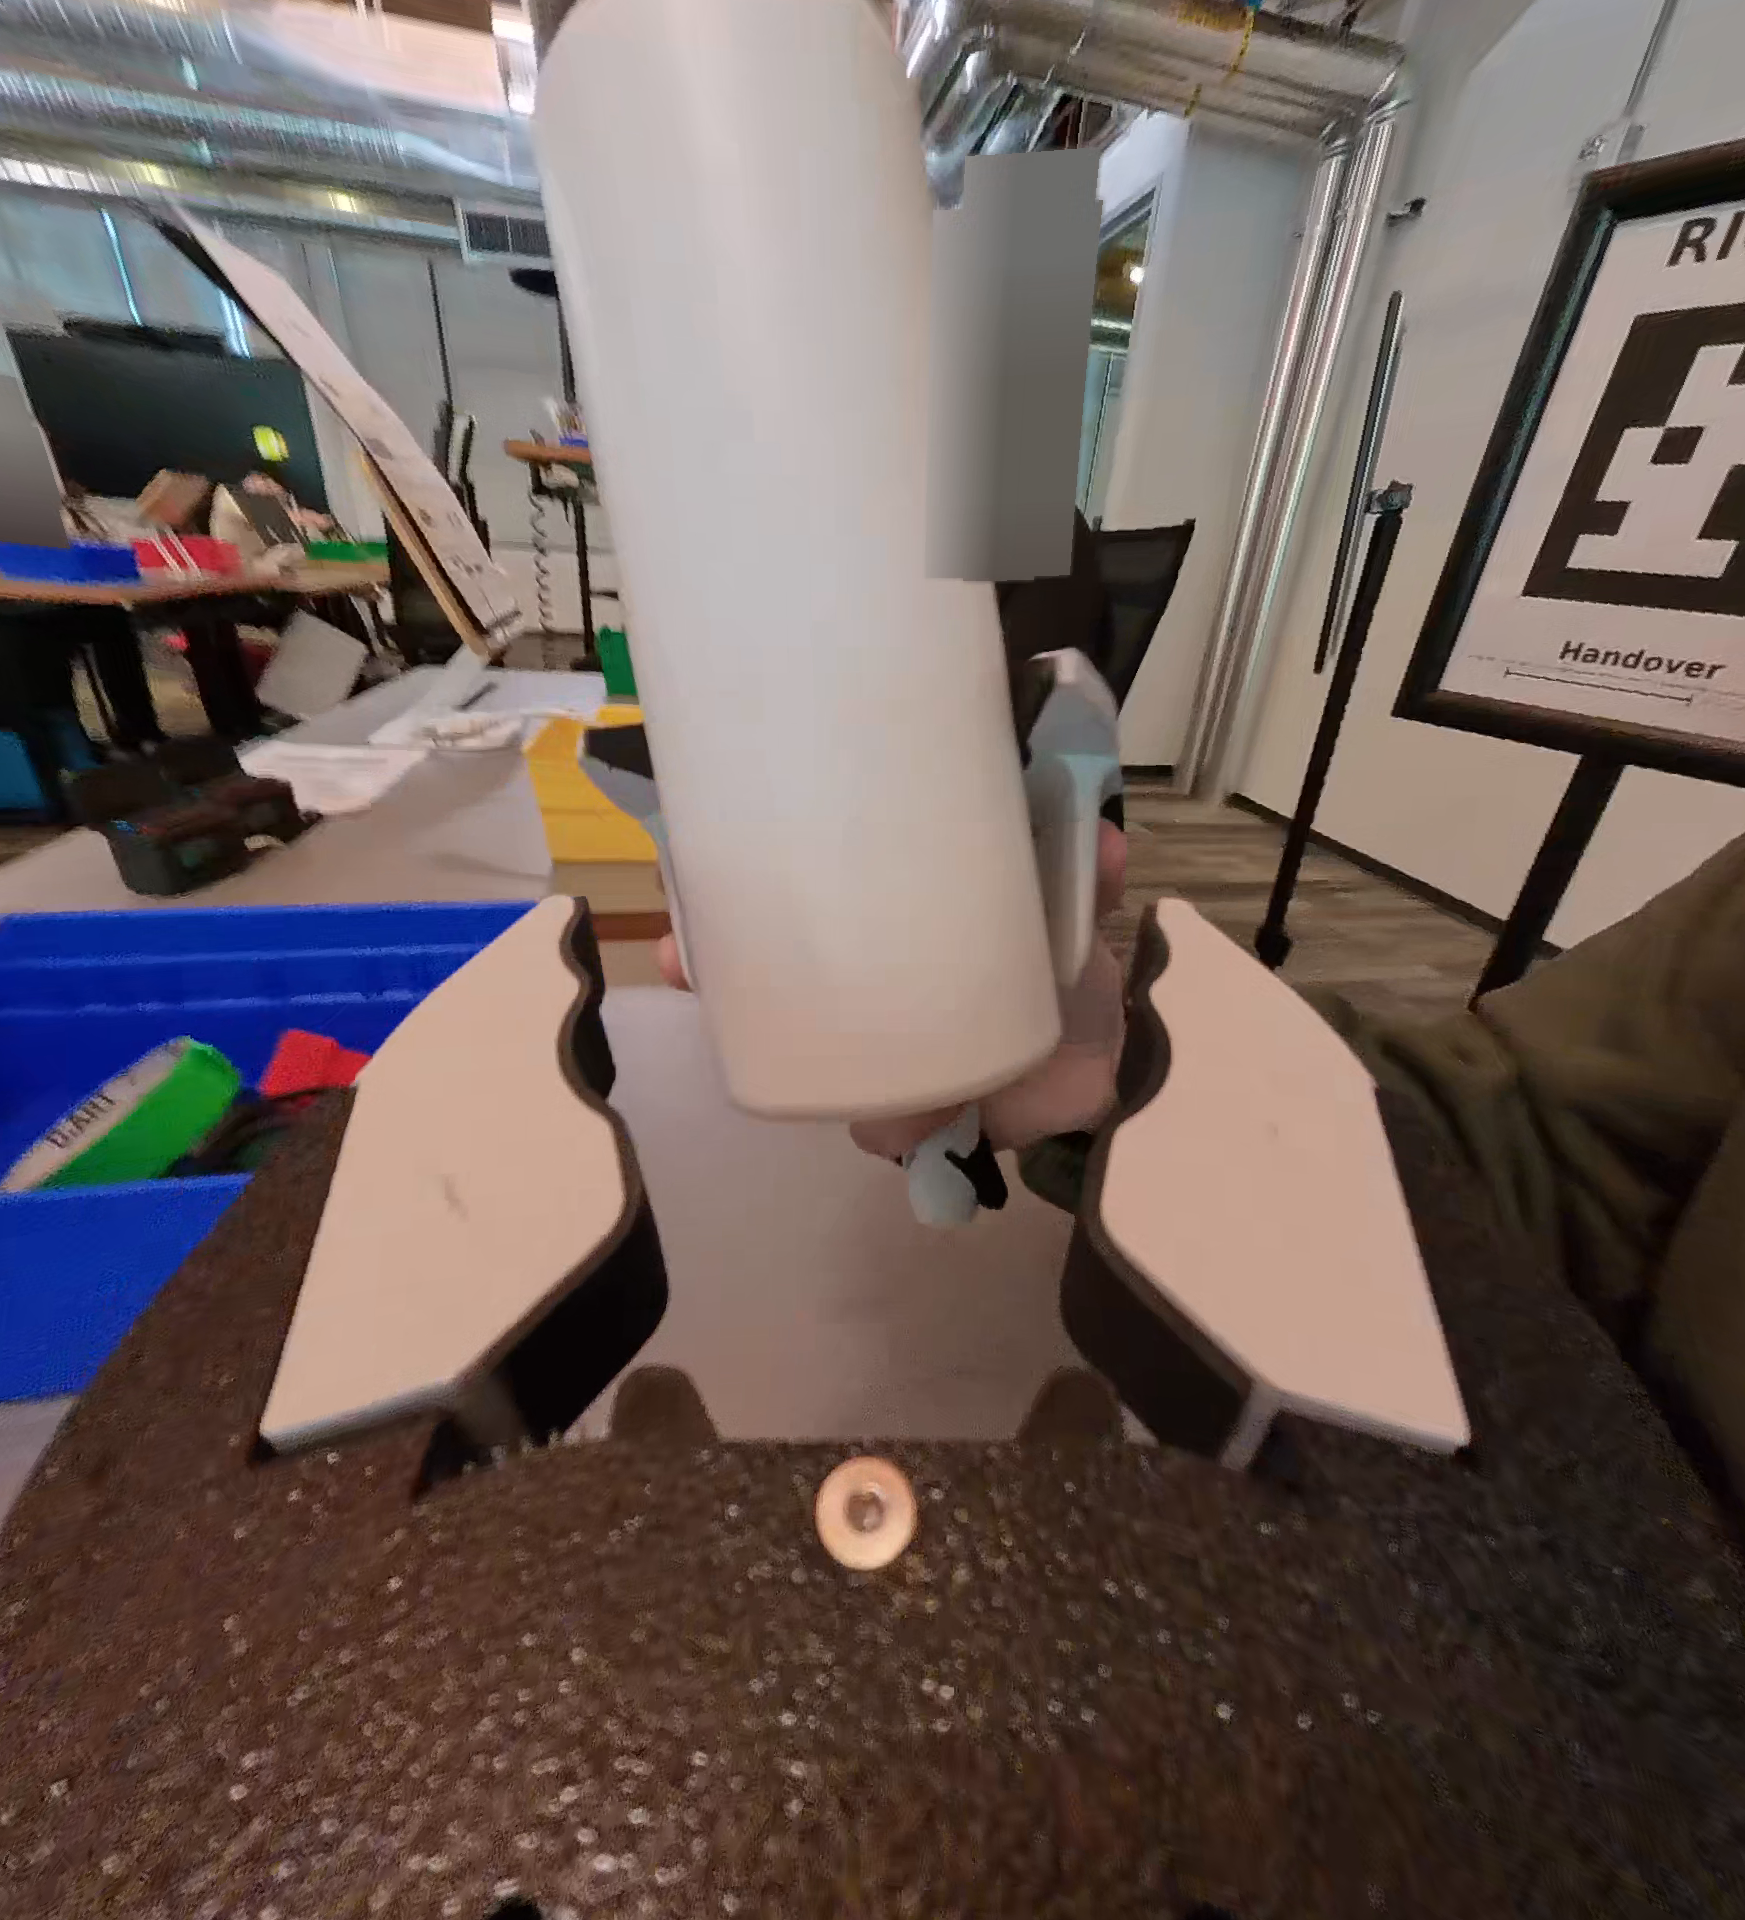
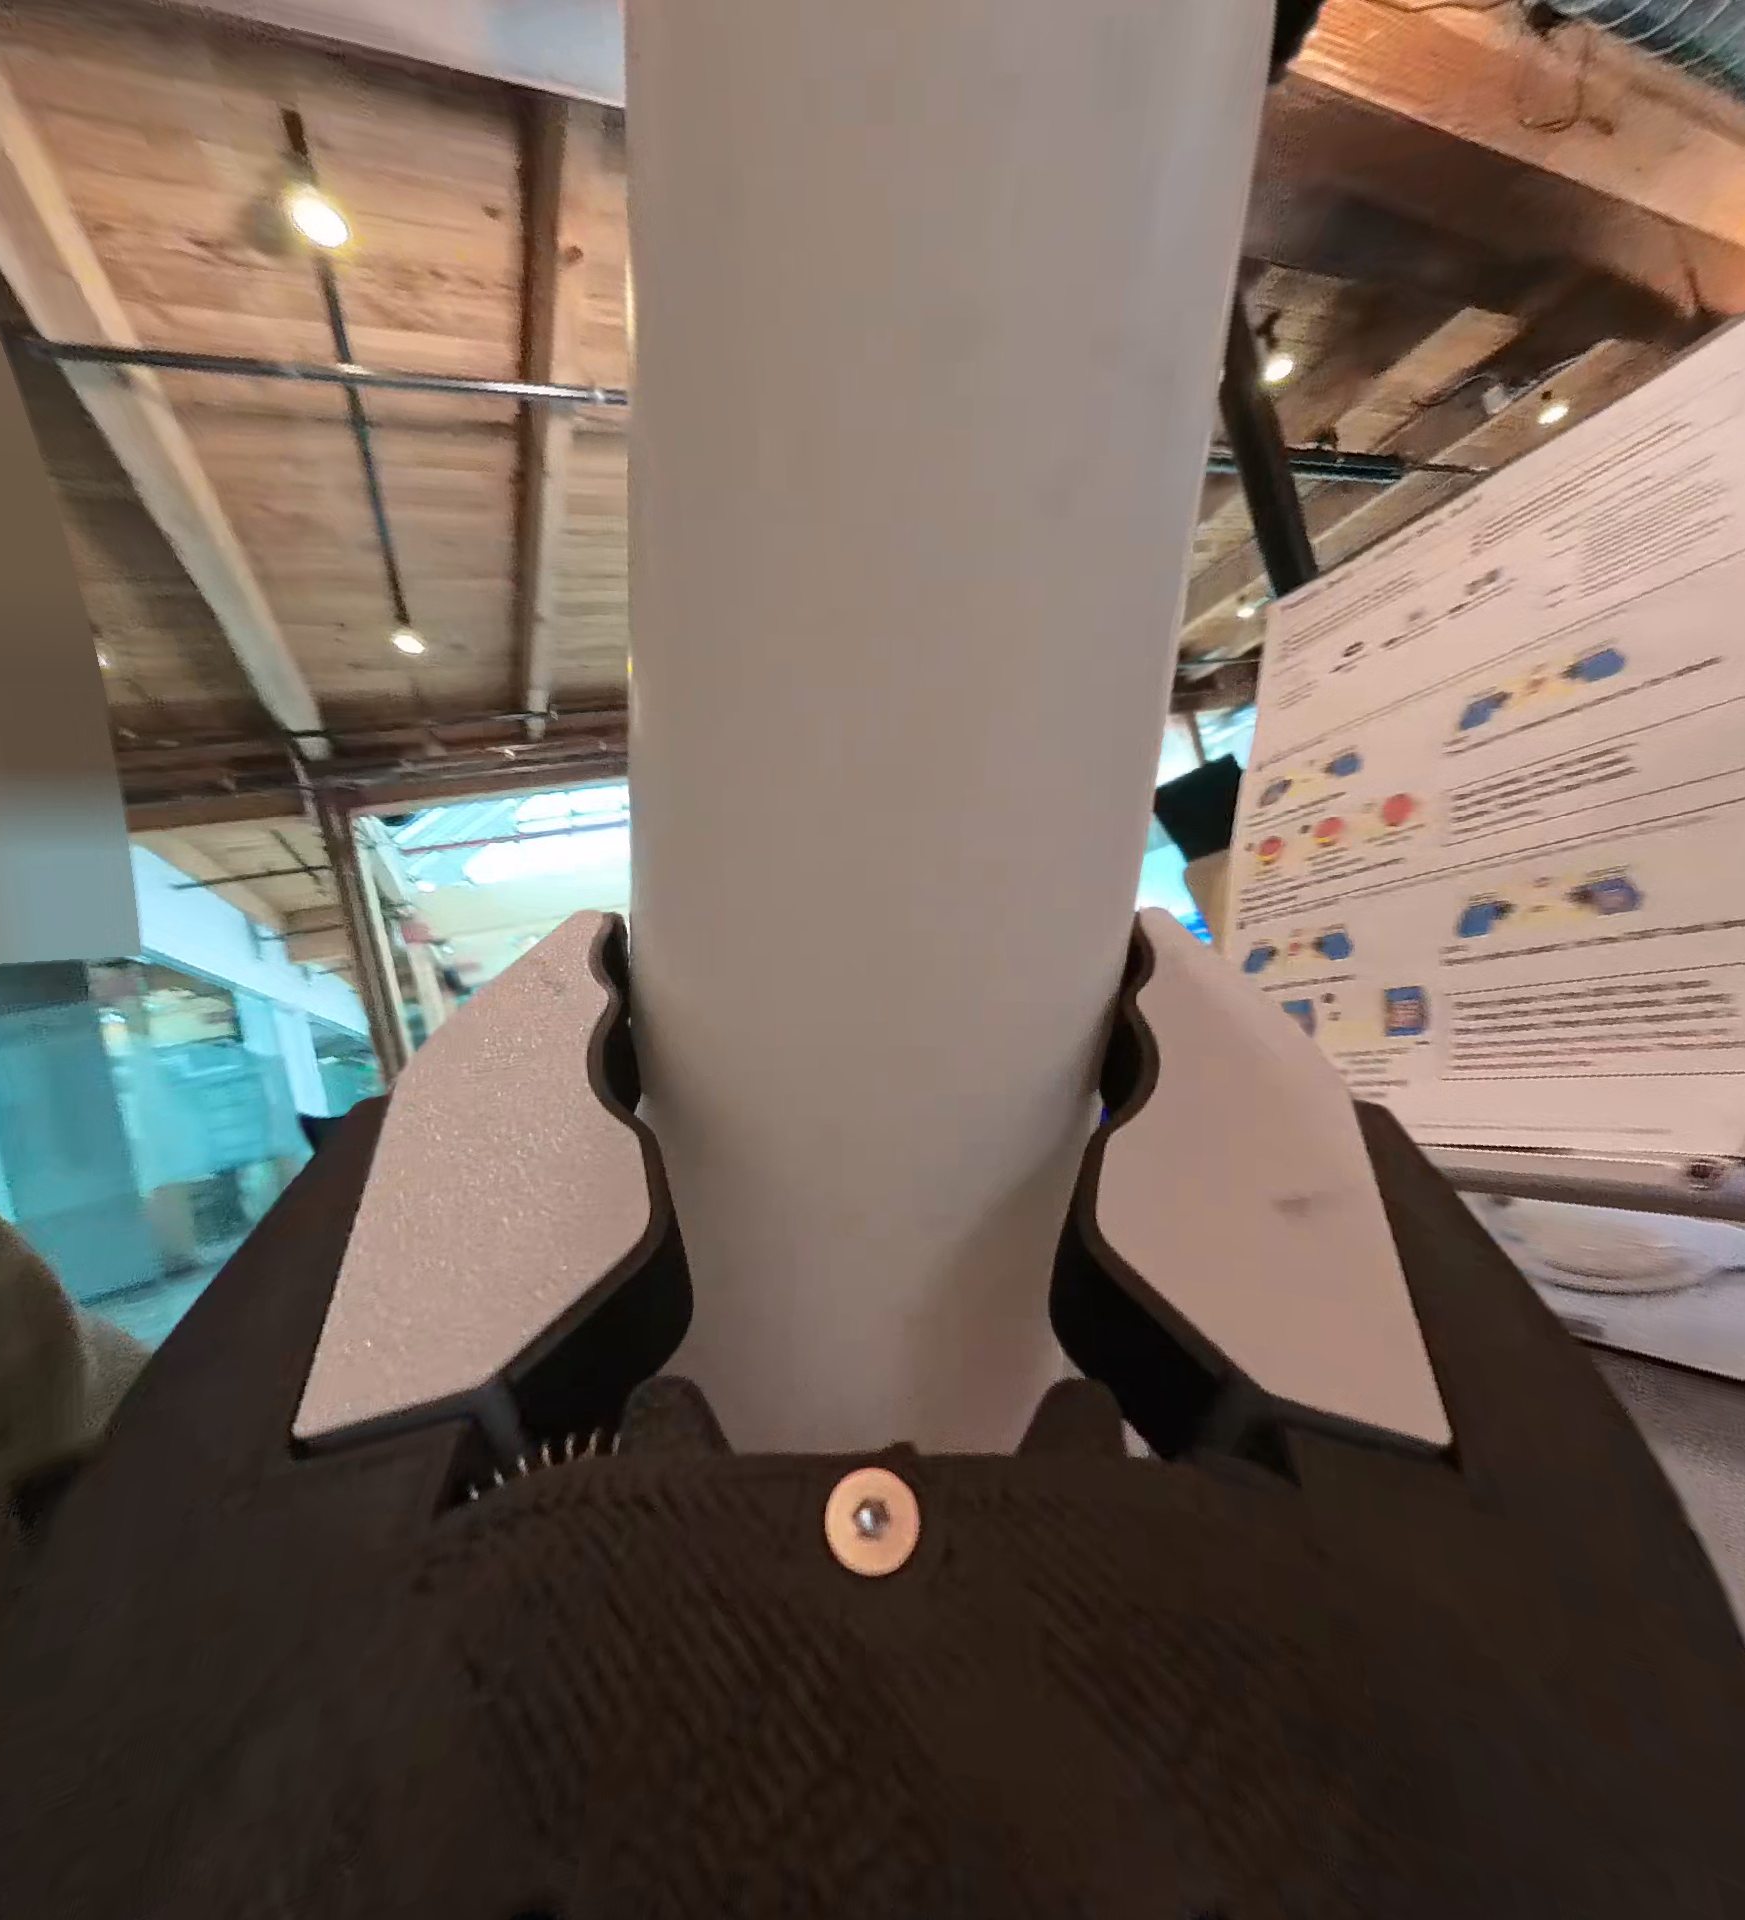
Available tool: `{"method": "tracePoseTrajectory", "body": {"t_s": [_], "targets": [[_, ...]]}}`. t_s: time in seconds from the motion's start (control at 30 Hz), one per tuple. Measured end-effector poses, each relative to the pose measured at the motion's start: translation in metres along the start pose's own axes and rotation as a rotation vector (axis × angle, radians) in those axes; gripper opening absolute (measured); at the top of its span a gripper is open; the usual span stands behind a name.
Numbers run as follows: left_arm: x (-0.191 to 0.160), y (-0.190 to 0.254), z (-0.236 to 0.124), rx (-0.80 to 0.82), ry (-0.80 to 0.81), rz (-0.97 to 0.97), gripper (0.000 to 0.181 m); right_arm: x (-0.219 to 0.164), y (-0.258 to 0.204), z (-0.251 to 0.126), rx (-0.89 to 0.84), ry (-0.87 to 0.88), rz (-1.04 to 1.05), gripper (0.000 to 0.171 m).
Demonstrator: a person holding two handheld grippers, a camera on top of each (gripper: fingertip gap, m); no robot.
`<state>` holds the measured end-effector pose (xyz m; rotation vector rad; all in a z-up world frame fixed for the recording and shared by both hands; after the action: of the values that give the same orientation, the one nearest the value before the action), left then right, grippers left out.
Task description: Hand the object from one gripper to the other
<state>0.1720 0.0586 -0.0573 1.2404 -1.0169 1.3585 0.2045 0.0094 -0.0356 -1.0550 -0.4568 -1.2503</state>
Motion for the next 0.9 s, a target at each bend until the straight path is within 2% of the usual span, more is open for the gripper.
{"method": "tracePoseTrajectory", "body": {"t_s": [0.07, 0.17, 0.27, 0.37, 0.47, 0.6, 0.7, 0.8, 0.9], "targets": [[-0.012, -0.003, 0.005, -0.005, -0.06, -0.039, 0.096, -0.005, -0.004, 0.002, 0.038, 0.009, 0.026, 0.089], [-0.027, 0.002, 0.012, -0.048, -0.159, -0.069, 0.09, -0.015, -0.006, 0.005, 0.034, -0.03, -0.07, 0.089], [-0.034, 0.0, 0.014, -0.024, -0.223, -0.054, 0.09, -0.02, -0.006, 0.003, 0.047, -0.073, -0.122, 0.089], [-0.038, -0.005, 0.01, 0.025, -0.284, 0.012, 0.087, -0.023, -0.001, 0.002, -0.001, -0.121, -0.261, 0.091], [-0.042, -0.009, 0.01, 0.062, -0.313, -0.005, 0.085, -0.02, 0.004, -0.001, -0.077, -0.159, -0.406, 0.093], [-0.052, -0.008, 0.011, 0.031, -0.364, -0.021, 0.084, -0.025, 0.003, -0.006, -0.087, -0.281, -0.526, 0.095], [-0.052, -0.01, 0.002, 0.057, -0.414, 0.066, 0.083, -0.027, 0.011, -0.014, -0.12, -0.397, -0.537, 0.097], [-0.038, -0.017, -0.005, 0.176, -0.422, 0.163, 0.082, -0.02, 0.022, -0.012, -0.199, -0.36, -0.44, 0.099], [-0.035, -0.024, -0.01, 0.313, -0.556, 0.35, 0.081, -0.01, 0.019, -0.007, -0.199, -0.261, -0.324, 0.099]]}}
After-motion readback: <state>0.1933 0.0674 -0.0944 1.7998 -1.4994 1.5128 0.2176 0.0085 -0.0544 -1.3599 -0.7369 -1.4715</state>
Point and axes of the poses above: each gripper's, where its closed fingertips meet, z out along the fingers, x out of its top, y = z × x across the jaws, the point moved 3 cm from there along -z, back along the fingers, and after that the axes turned 15 degrees about -x, right-handed, at the moved point
